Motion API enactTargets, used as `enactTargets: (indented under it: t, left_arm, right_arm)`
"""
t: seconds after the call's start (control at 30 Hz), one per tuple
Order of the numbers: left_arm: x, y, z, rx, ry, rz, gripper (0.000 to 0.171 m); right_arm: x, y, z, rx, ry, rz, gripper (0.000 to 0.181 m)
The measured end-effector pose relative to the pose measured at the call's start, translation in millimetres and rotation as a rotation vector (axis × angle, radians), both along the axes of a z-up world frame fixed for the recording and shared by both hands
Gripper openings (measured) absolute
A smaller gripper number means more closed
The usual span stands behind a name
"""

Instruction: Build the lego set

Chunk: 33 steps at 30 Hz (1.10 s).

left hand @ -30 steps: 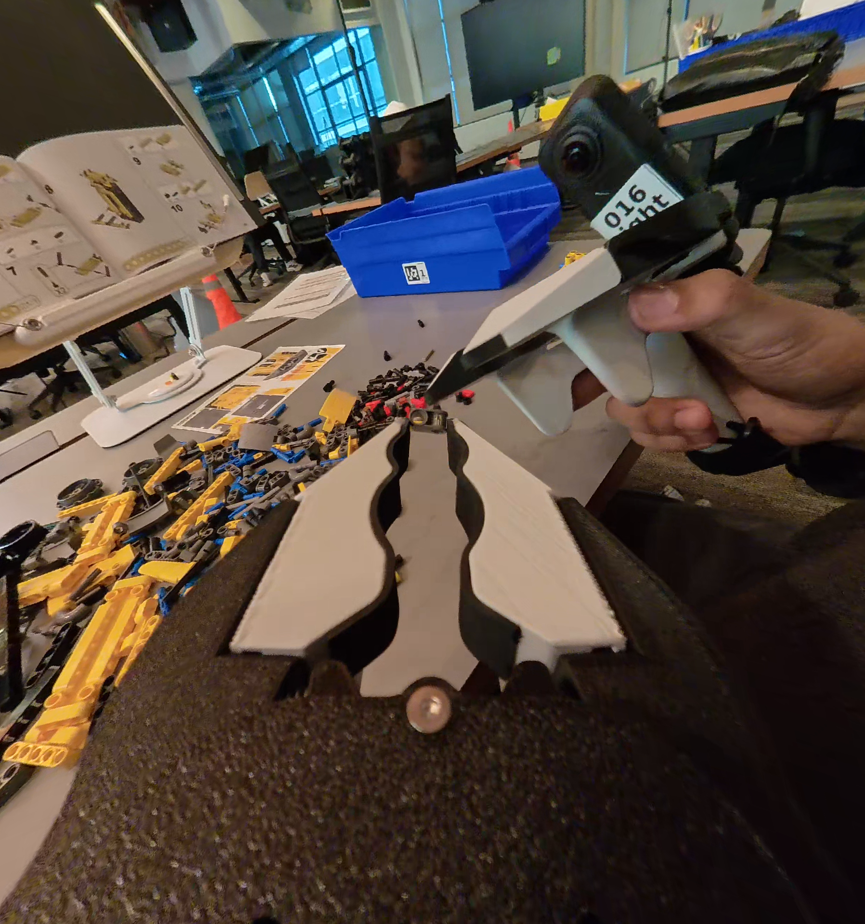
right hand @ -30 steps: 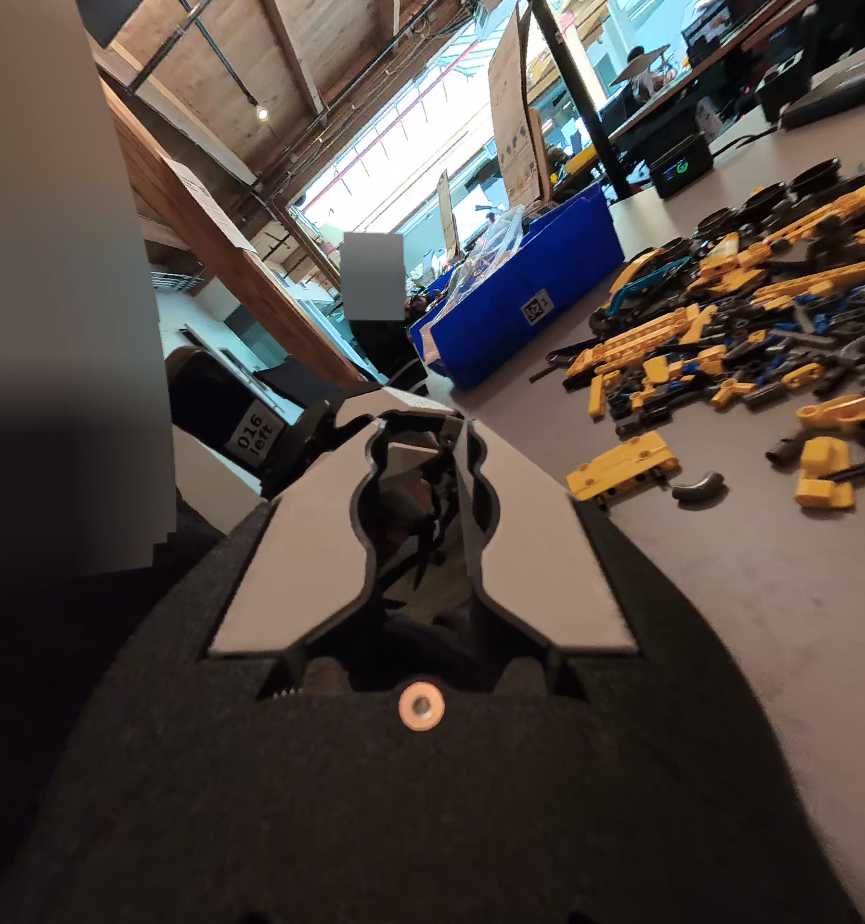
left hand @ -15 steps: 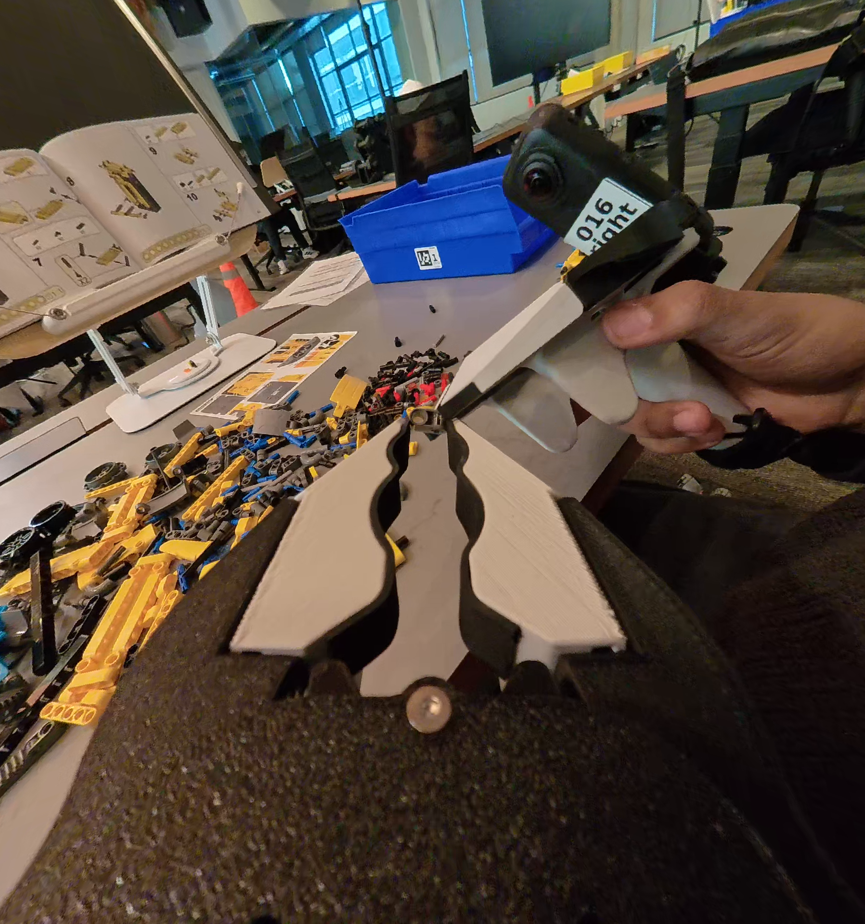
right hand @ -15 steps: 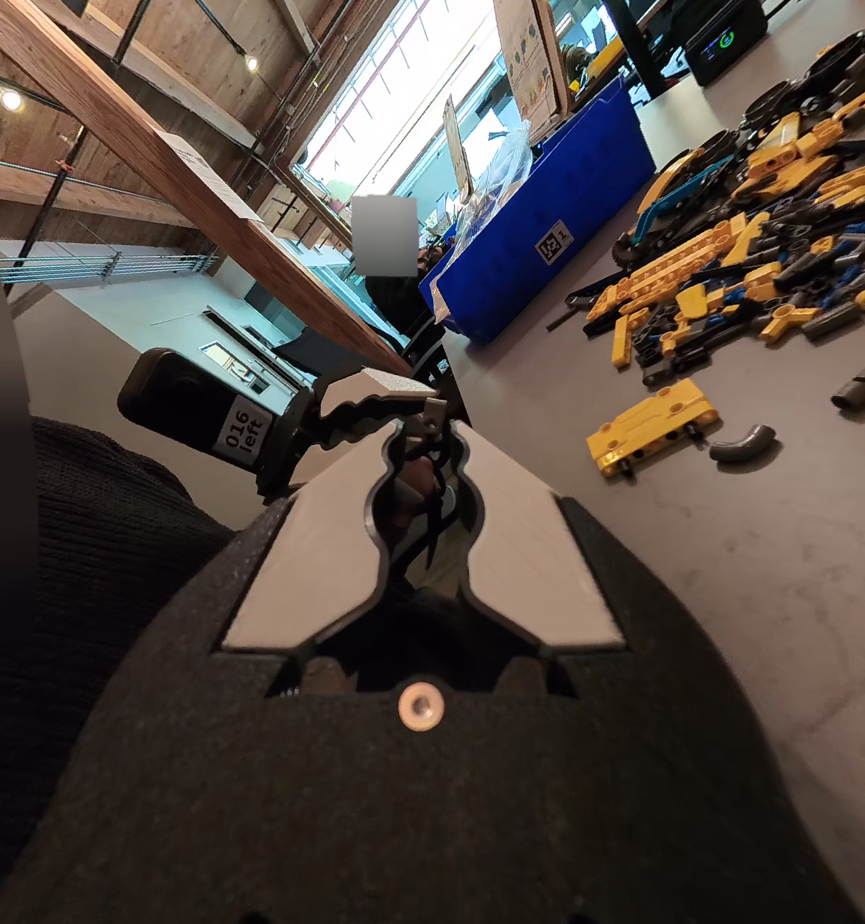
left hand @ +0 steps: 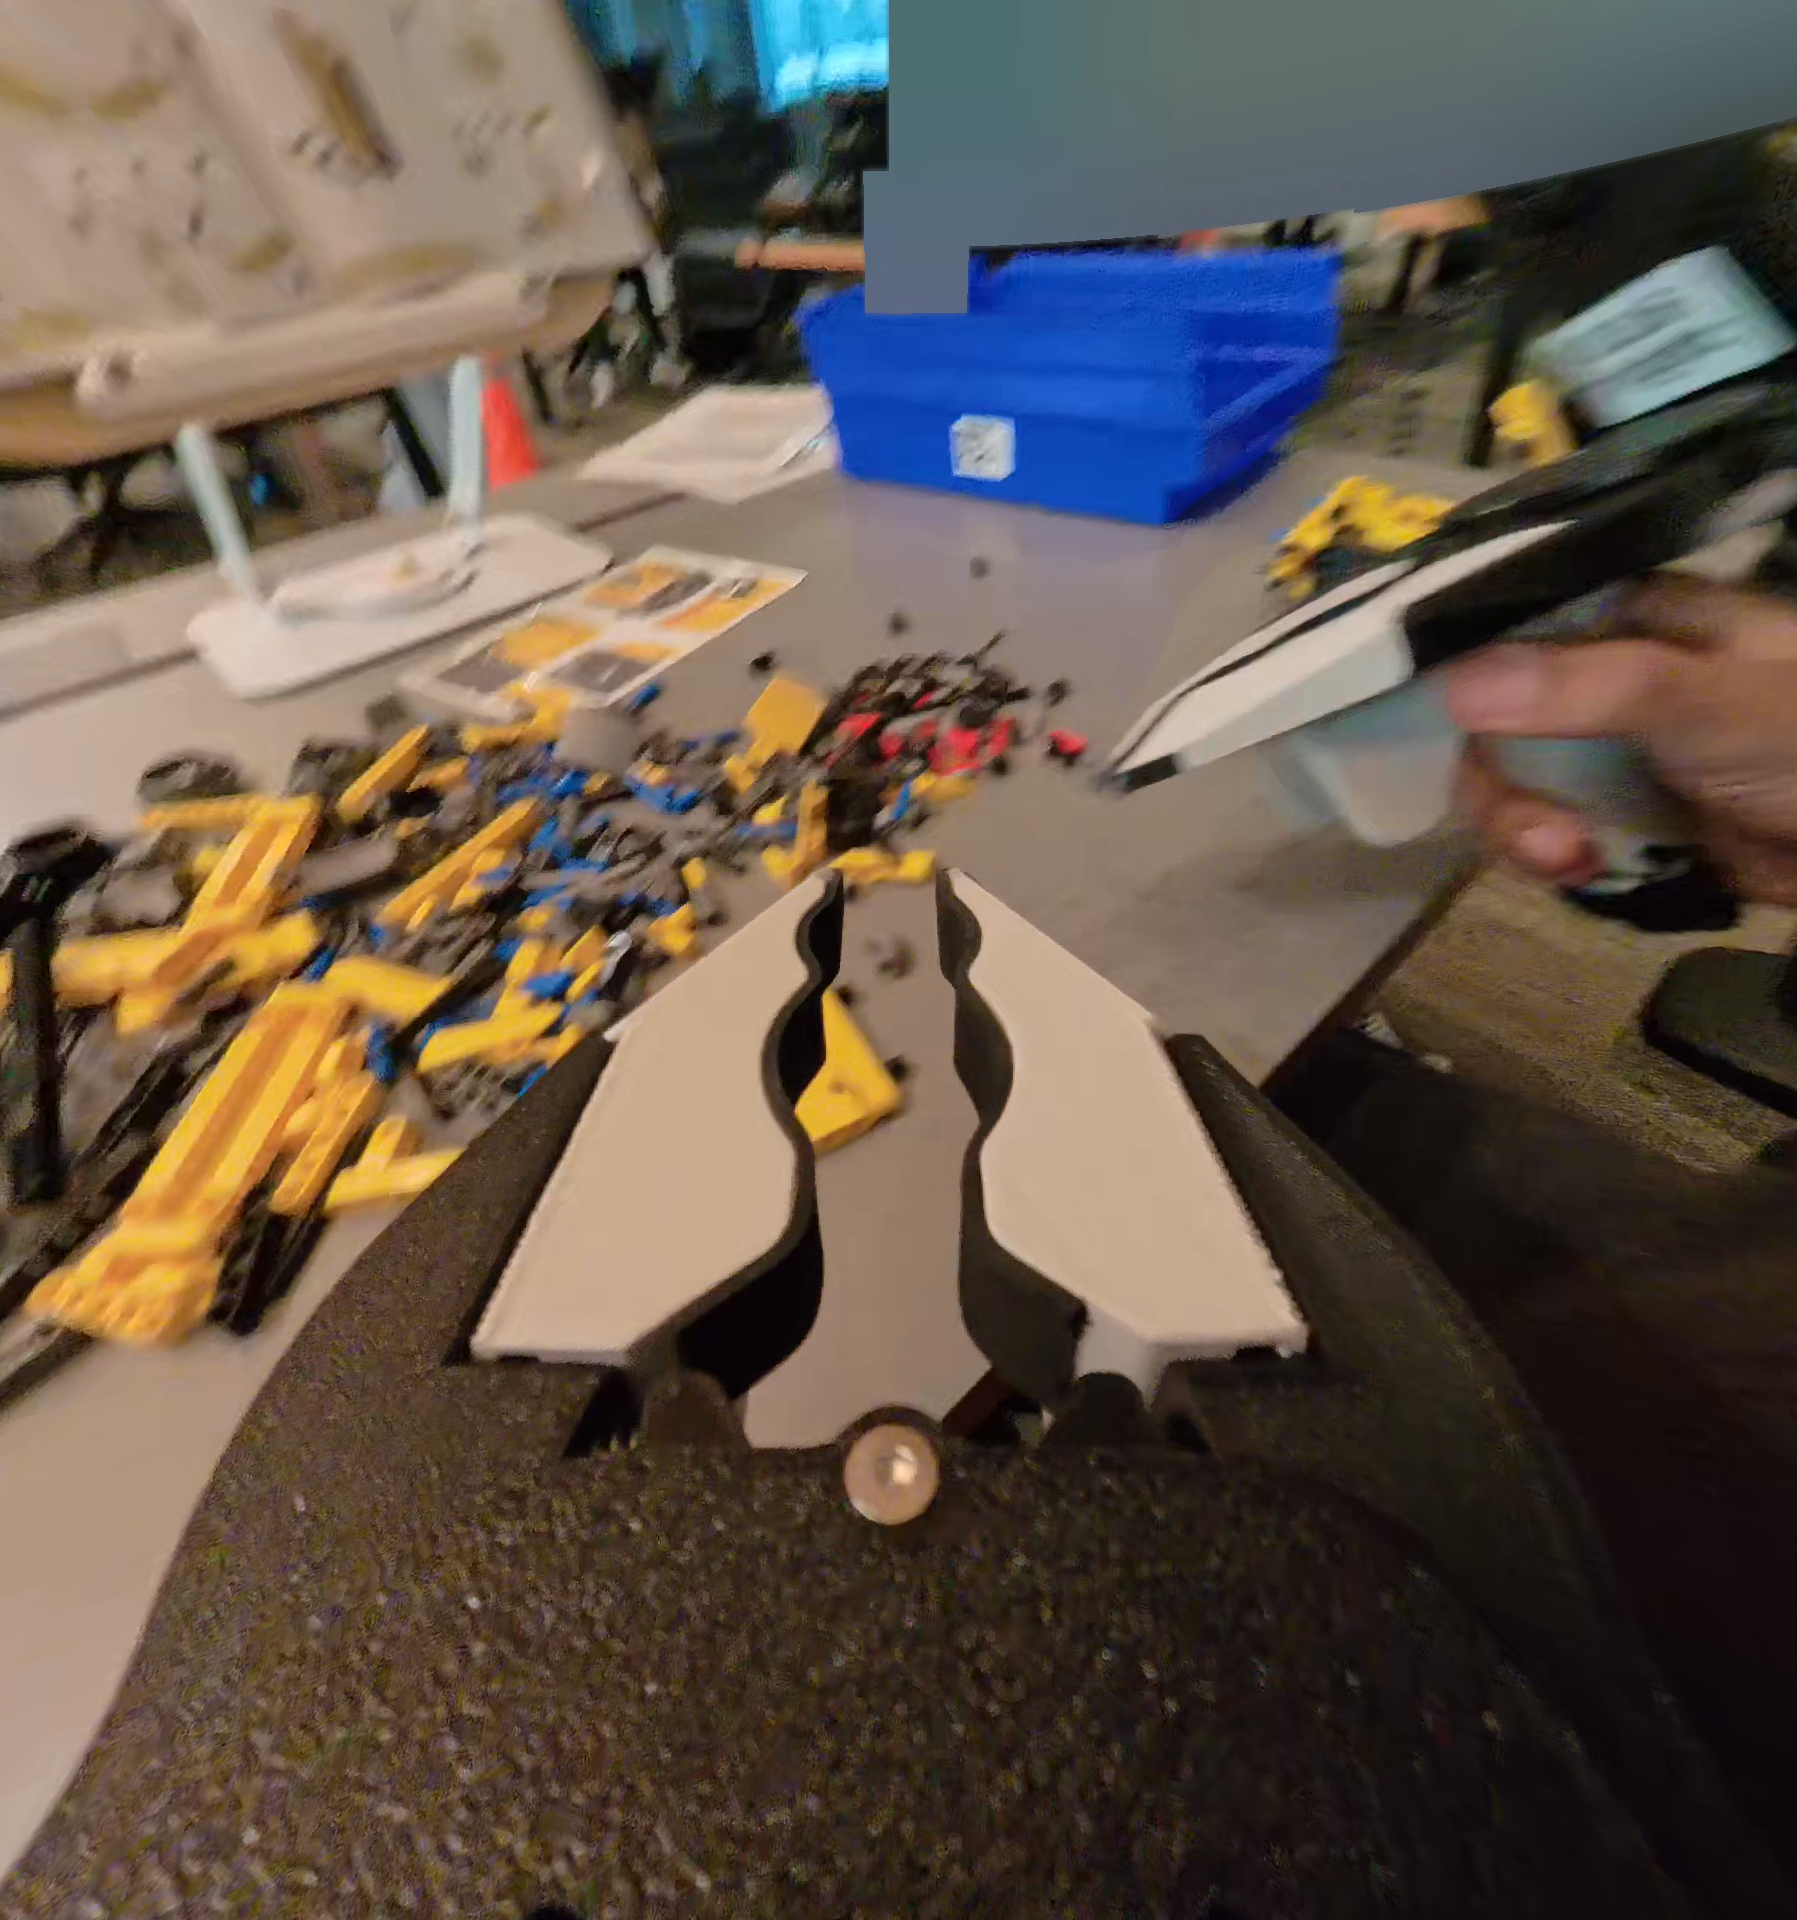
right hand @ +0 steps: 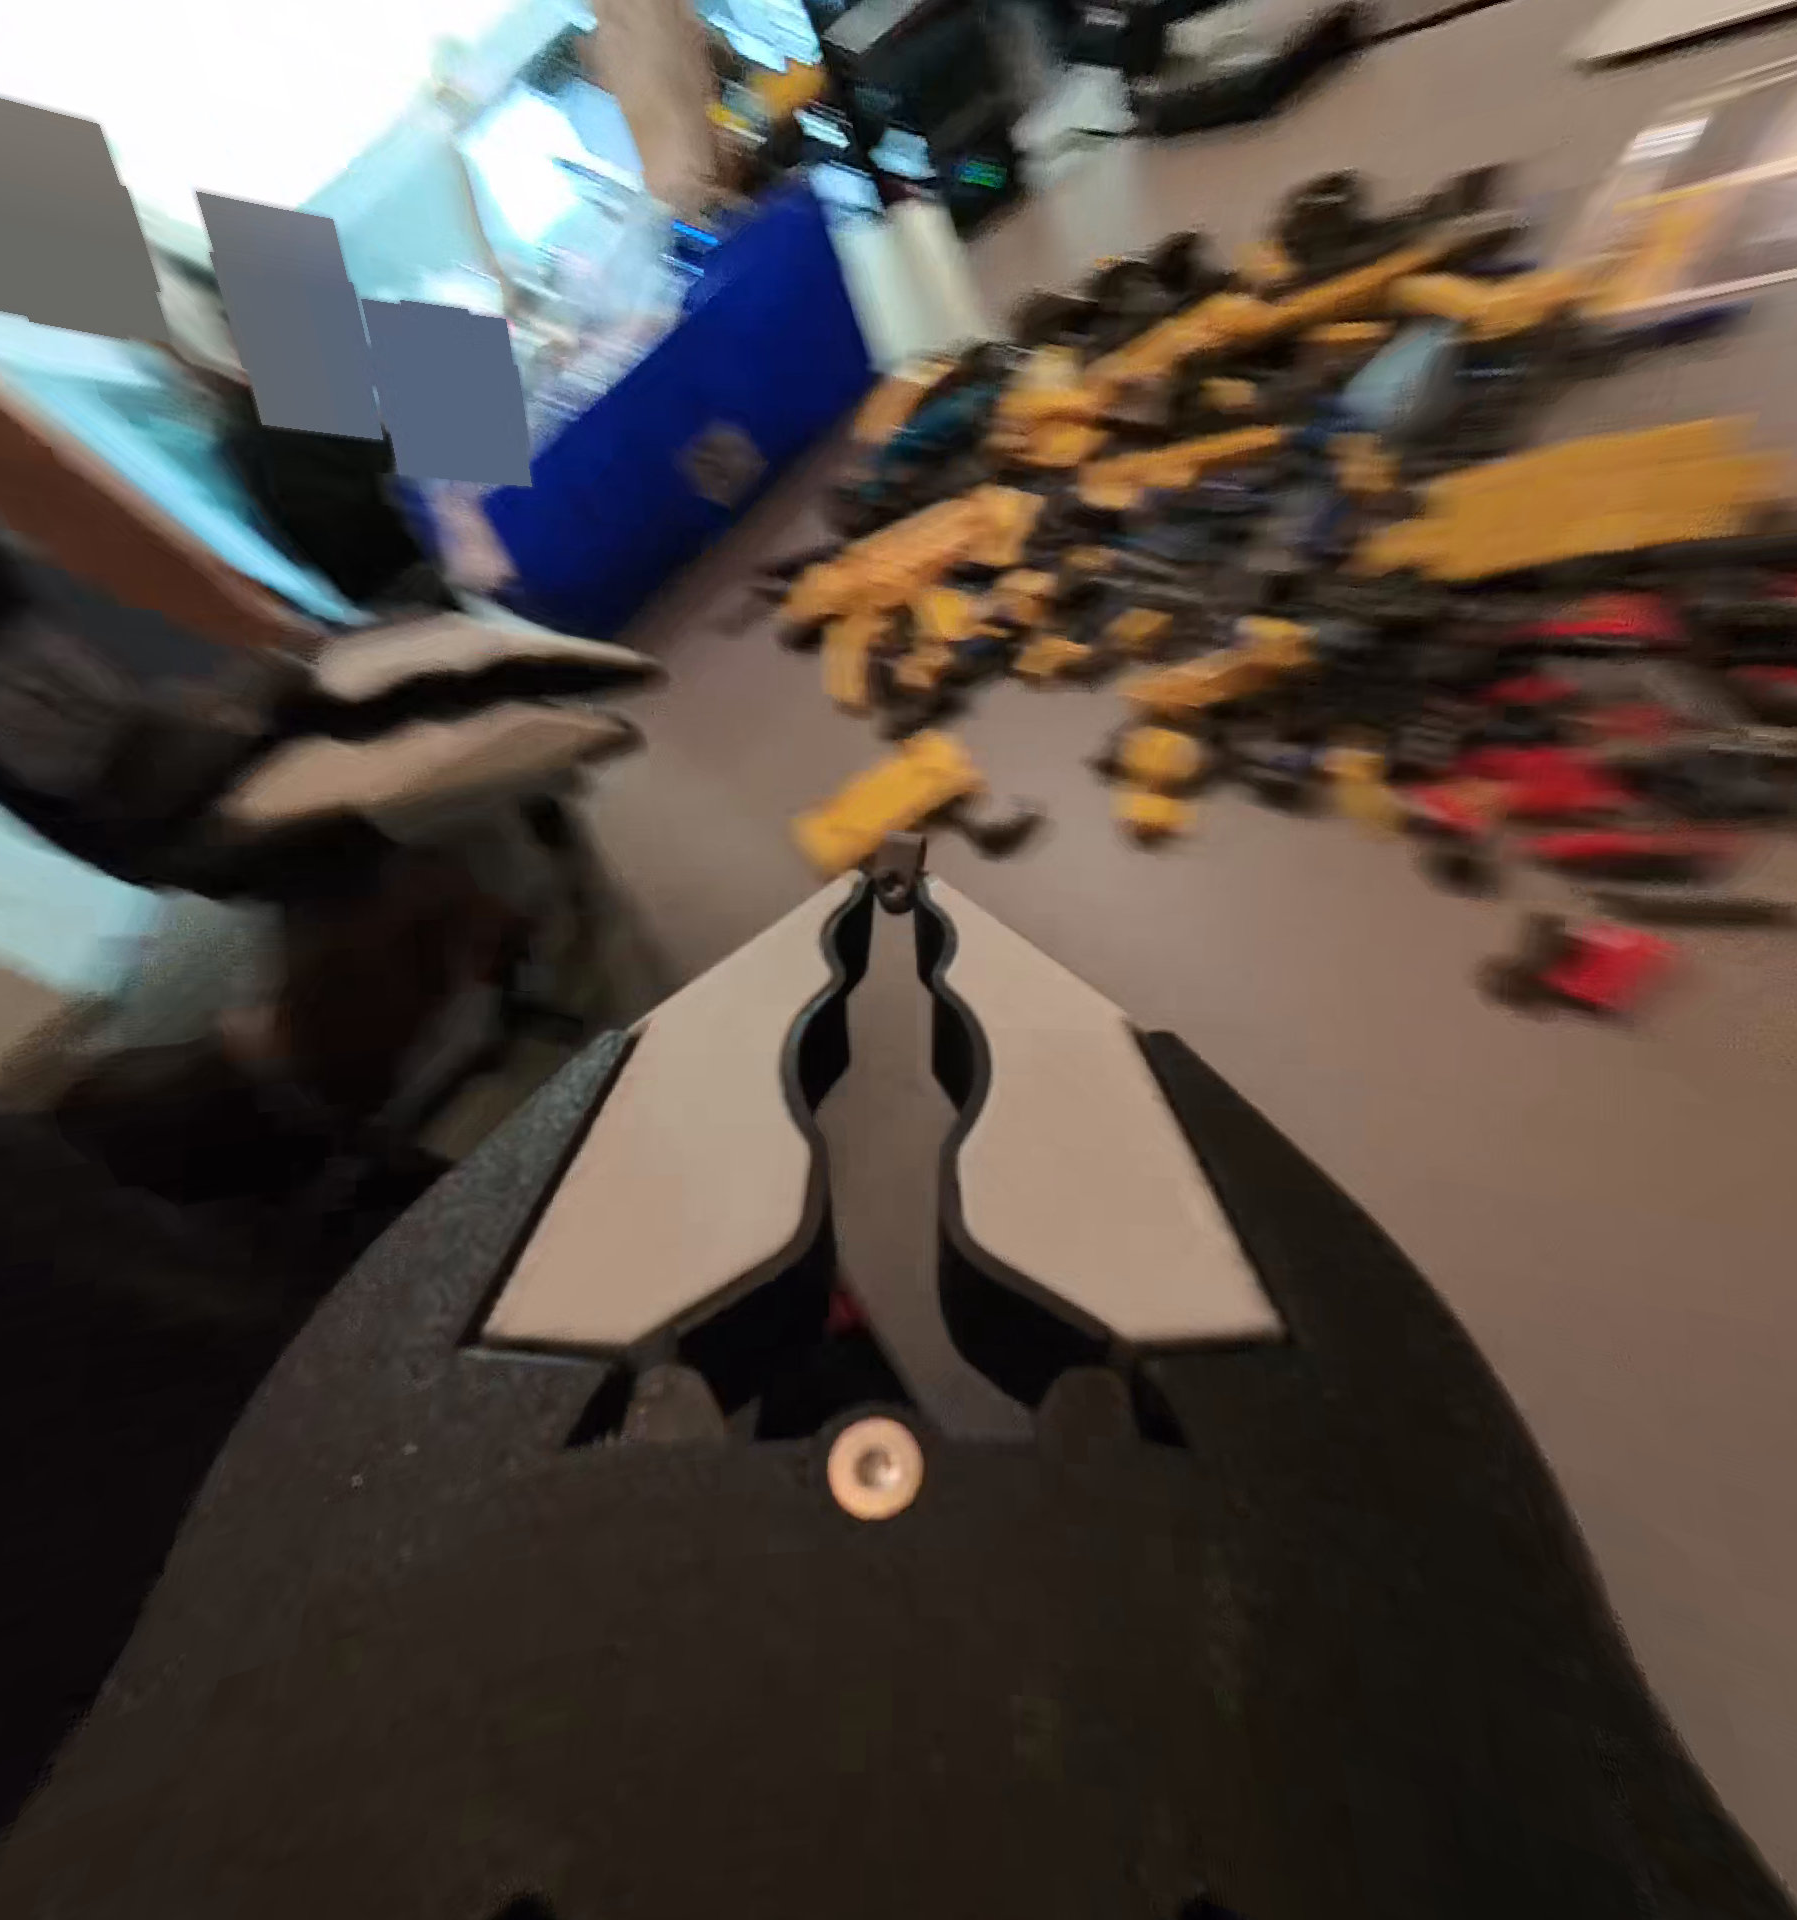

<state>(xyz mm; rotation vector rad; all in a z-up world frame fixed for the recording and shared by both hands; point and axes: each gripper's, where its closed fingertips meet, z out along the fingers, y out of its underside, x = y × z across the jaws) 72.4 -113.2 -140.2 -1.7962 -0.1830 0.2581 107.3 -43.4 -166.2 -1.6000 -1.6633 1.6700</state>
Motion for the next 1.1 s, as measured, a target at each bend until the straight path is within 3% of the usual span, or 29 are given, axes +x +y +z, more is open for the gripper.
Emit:
enactTargets:
  t: [0.13, 0.23, 0.5, 0.57, 0.7, 0.87, 1.1]
  left_arm:
    - [-41.1, -15.9, -15.8, -0.082, -0.1, 0.139, 0.019]
    - [-52.5, -21.0, -13.9, -0.051, -0.154, 0.162, 0.019]
    - [-67.5, -26.0, -24.3, -0.05, -0.288, 0.192, 0.021]
    - [-71.5, -27.2, -26.3, -0.064, -0.294, 0.201, 0.022]
    - [-76.4, -28.7, -31.9, -0.099, -0.303, 0.217, 0.023]
    - [-85.4, -32.1, -56.7, -0.227, -0.333, 0.269, 0.023]
    - [-76.9, -16.2, -65.2, -0.297, -0.337, 0.19, 0.024]
  right_arm:
    - [22.2, 98.7, -33.8, 0.43, -0.167, -0.307, 0.007]
    - [39.5, 132.4, -46.4, 0.515, -0.276, -0.377, 0.007]
    - [44.9, 137.4, -57.3, 0.555, -0.333, -0.338, 0.013]
    - [46.6, 136.8, -53.9, 0.543, -0.322, -0.334, 0.024]
    - [51.4, 132.3, -40.7, 0.463, -0.251, -0.332, 0.025]
    - [56.2, 127.5, -30.6, 0.418, -0.183, -0.343, 0.025]
    - [58.6, 119.2, -23.2, 0.424, -0.148, -0.361, 0.025]
